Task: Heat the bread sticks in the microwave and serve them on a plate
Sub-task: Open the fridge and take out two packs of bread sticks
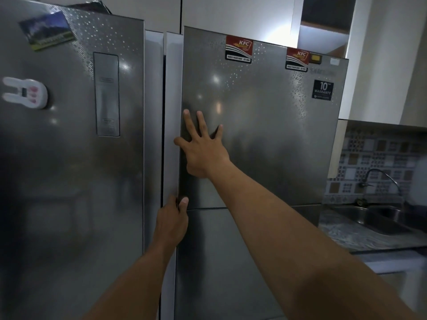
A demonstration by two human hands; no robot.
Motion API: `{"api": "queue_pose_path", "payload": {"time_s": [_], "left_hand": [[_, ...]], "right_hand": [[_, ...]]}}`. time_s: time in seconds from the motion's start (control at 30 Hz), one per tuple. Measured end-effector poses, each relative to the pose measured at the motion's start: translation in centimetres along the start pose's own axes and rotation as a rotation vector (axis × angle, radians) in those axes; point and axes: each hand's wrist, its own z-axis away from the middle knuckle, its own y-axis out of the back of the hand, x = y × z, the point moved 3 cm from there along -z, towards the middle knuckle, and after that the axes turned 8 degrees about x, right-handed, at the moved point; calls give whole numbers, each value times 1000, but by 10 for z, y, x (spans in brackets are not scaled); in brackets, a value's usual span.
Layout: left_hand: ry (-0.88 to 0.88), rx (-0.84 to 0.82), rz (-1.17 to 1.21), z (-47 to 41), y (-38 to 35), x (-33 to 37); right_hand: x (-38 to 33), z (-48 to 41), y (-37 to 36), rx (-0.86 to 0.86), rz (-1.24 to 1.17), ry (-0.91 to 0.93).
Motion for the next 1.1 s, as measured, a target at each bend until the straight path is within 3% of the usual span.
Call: {"api": "queue_pose_path", "payload": {"time_s": [0.37, 0.6, 0.77, 1.0, 1.1], "left_hand": [[13, 91, -126, 78, 24, 55], [-258, 153, -482, 155, 56, 92], [-323, 252, -442, 185, 76, 120], [-478, 63, -430, 213, 61, 152], [-530, 55, -417, 229, 53, 162]], "right_hand": [[11, 70, 55, 33, -148, 39], [27, 134, 101, 67, -275, 28], [42, 178, 126, 130, -332, 0], [59, 234, 159, 245, -387, -128], [62, 256, 172, 283, -473, -243]]}}
